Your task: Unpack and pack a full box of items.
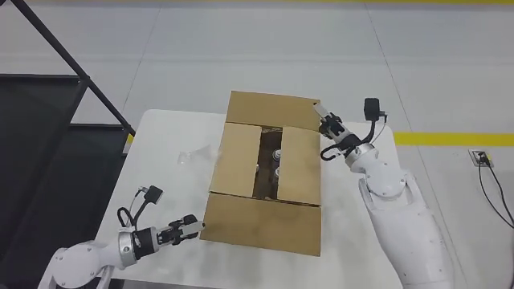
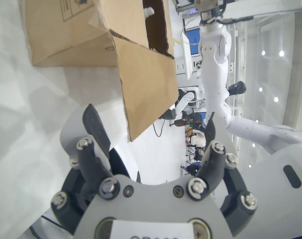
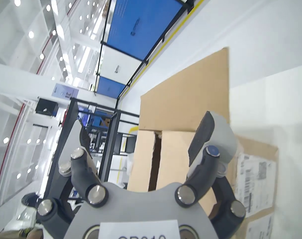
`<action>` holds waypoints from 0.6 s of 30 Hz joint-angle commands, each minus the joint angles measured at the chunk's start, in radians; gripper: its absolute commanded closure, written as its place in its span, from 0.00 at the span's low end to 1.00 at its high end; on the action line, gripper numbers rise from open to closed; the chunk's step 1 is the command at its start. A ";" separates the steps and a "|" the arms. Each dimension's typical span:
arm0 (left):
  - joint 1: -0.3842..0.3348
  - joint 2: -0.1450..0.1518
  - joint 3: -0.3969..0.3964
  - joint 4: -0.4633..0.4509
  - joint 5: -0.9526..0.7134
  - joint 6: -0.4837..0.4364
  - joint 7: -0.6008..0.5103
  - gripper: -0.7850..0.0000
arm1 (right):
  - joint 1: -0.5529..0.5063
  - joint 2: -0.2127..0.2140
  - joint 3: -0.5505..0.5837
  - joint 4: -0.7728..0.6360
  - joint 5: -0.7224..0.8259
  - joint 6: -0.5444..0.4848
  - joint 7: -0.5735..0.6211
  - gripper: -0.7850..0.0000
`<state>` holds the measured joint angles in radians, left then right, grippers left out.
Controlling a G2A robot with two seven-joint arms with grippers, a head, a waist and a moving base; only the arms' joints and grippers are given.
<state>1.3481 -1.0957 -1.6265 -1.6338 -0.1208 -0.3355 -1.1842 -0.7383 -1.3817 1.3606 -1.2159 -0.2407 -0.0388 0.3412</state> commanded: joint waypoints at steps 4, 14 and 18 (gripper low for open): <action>-0.020 0.001 0.049 0.029 0.011 0.001 0.012 0.00 | 0.115 -0.019 -0.049 0.195 -0.026 0.052 -0.129 0.00; -0.028 0.008 0.096 0.019 -0.018 -0.011 0.011 0.00 | 0.311 -0.063 -0.122 0.578 0.070 -0.090 -0.082 0.00; -0.026 0.010 0.101 0.003 -0.051 -0.016 0.025 0.00 | 0.359 -0.068 -0.111 0.666 0.134 -0.185 -0.017 0.00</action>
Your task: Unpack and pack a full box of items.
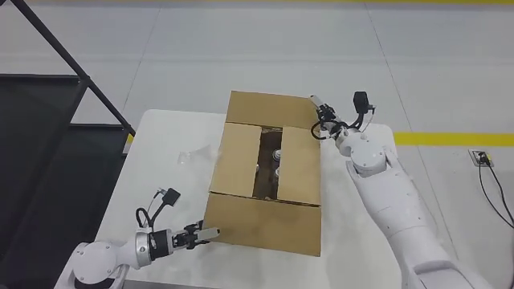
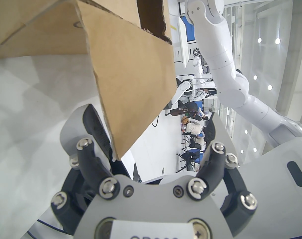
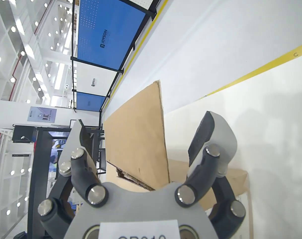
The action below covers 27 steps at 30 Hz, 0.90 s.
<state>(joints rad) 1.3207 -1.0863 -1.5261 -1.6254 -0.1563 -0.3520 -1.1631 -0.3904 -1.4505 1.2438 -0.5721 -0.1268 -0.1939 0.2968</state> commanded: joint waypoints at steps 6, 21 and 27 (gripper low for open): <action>0.003 0.003 -0.003 -0.044 -0.077 0.008 0.045 0.00 | 0.040 0.008 0.044 0.084 0.110 -0.145 0.149 0.00; -0.033 -0.006 0.038 -0.157 -0.127 0.081 0.303 0.00 | -0.015 0.051 0.130 -0.045 0.232 -0.258 0.348 0.00; -0.074 -0.013 0.099 -0.189 0.009 0.141 0.427 0.00 | -0.091 0.080 0.167 -0.240 0.216 -0.176 0.425 0.00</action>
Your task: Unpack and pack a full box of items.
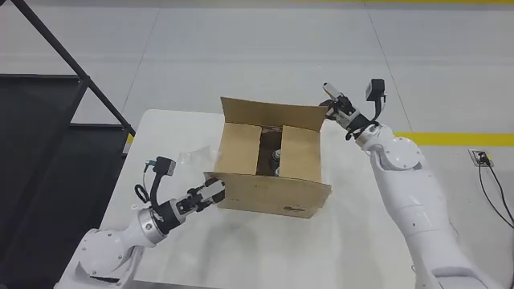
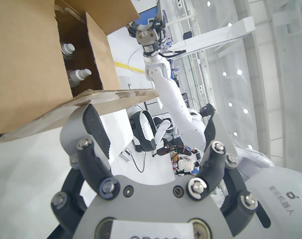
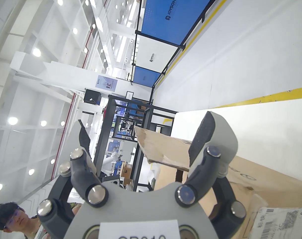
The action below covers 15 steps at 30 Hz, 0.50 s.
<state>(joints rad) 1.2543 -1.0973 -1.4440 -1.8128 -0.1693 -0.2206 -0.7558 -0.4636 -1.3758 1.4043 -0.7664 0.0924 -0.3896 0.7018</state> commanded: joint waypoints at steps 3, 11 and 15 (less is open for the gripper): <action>-0.039 -0.005 0.053 0.006 0.083 0.036 0.045 0.00 | -0.080 0.020 0.027 -0.173 -0.016 0.072 0.057 0.00; -0.137 -0.018 0.154 0.075 0.177 0.100 0.091 0.00 | -0.223 0.053 0.057 -0.474 -0.084 0.338 0.150 0.00; -0.181 -0.026 0.196 0.113 0.201 0.109 0.105 0.00 | -0.241 0.060 0.032 -0.536 -0.133 0.506 0.168 0.00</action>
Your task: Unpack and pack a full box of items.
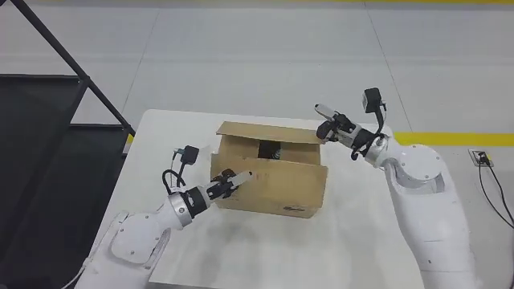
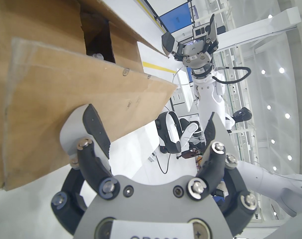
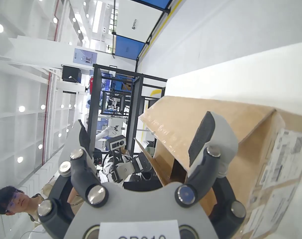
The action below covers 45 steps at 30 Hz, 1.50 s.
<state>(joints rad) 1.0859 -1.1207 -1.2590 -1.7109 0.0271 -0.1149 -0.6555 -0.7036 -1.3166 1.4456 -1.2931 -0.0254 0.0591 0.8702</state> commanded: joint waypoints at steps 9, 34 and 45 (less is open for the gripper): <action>-0.088 -0.019 0.082 0.073 0.032 0.045 0.043 0.00 | 0.008 -0.002 -0.063 -0.005 0.035 0.222 -0.006 0.00; 0.084 0.009 -0.266 0.009 -0.215 -0.052 0.074 0.00 | -0.052 0.008 -0.143 0.003 0.094 0.096 0.008 0.00; 0.163 0.024 -0.373 0.002 -0.265 -0.072 -0.005 0.00 | -0.052 0.008 -0.143 0.003 0.094 0.096 0.008 0.00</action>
<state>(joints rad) 1.2487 -1.0966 -1.6318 -1.7086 -0.2379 -0.1870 -0.6595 -0.7554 -1.3086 1.3023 -1.2904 0.0687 0.1556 0.8779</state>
